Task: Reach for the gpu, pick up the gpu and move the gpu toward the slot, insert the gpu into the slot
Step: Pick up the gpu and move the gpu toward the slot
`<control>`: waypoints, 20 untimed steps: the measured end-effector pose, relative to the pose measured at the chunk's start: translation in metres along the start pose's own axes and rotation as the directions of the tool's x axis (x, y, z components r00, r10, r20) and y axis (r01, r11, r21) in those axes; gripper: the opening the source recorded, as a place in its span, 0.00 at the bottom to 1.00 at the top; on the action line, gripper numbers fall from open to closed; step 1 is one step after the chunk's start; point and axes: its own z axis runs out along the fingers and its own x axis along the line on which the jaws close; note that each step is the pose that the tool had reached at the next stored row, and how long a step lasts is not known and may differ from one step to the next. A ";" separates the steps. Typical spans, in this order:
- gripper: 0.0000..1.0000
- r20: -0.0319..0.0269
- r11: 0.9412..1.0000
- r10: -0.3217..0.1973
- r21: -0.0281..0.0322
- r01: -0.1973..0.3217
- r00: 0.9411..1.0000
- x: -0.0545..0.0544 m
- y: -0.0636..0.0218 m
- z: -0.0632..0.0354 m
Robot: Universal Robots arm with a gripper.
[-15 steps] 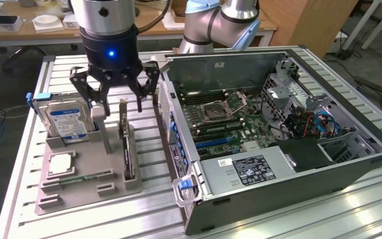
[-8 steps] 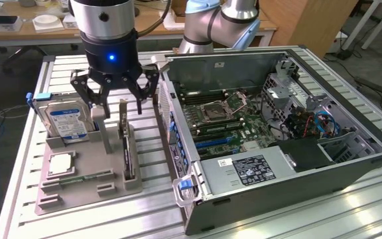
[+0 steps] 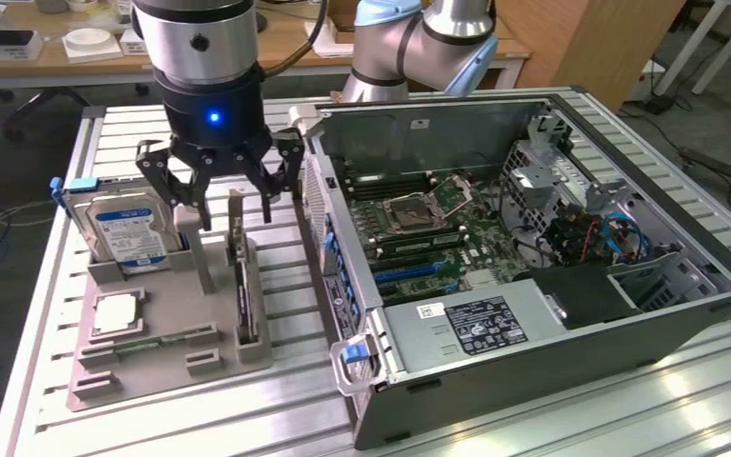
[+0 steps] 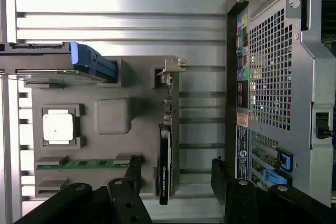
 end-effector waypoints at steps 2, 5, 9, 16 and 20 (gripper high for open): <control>0.65 0.000 1.000 0.000 0.000 0.000 1.000 0.000 -0.0001 0.0018; 0.65 0.000 1.000 0.000 0.000 0.000 1.000 0.000 -0.0002 0.0043; 0.65 0.000 1.000 0.000 0.000 0.000 1.000 0.001 -0.0005 0.0083; 0.65 0.000 1.000 -0.001 0.000 0.001 1.000 0.001 -0.0012 0.0165; 0.65 0.000 1.000 -0.002 0.000 0.002 1.000 0.001 -0.0015 0.0220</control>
